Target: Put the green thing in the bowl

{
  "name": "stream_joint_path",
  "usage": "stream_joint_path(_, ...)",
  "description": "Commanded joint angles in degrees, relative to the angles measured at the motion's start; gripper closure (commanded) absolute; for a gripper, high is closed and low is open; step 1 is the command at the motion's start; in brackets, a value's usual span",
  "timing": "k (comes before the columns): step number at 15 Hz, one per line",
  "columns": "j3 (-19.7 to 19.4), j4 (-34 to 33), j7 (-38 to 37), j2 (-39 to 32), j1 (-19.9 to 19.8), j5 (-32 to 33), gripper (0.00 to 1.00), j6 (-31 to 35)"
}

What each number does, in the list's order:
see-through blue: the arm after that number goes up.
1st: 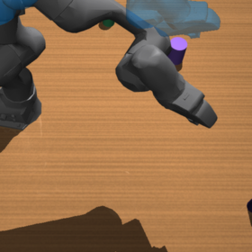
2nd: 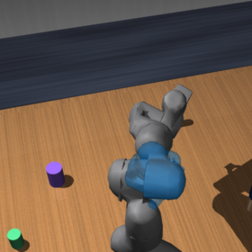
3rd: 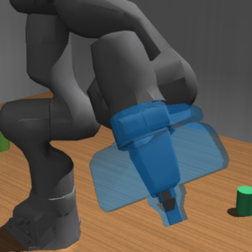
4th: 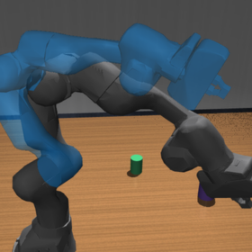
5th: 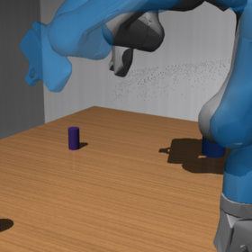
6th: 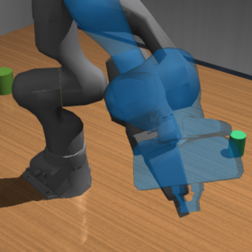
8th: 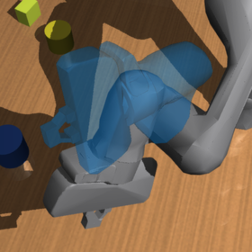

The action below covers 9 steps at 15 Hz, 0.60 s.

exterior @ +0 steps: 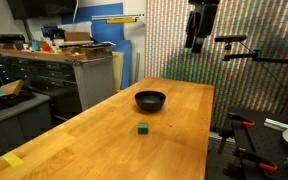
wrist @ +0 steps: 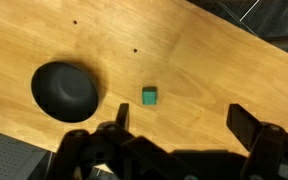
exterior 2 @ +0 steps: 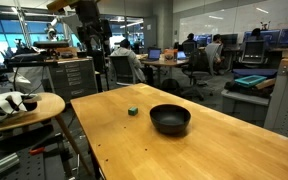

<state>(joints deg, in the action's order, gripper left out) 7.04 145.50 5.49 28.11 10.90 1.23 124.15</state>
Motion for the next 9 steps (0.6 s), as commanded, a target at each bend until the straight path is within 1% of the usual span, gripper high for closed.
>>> stream_joint_path(1,0.51,0.48,3.11,-5.56,1.84,-0.58,0.00,6.54)
stream_joint_path(9,2.76,-0.55,6.45,-20.50,1.84,4.36,0.00,19.75)
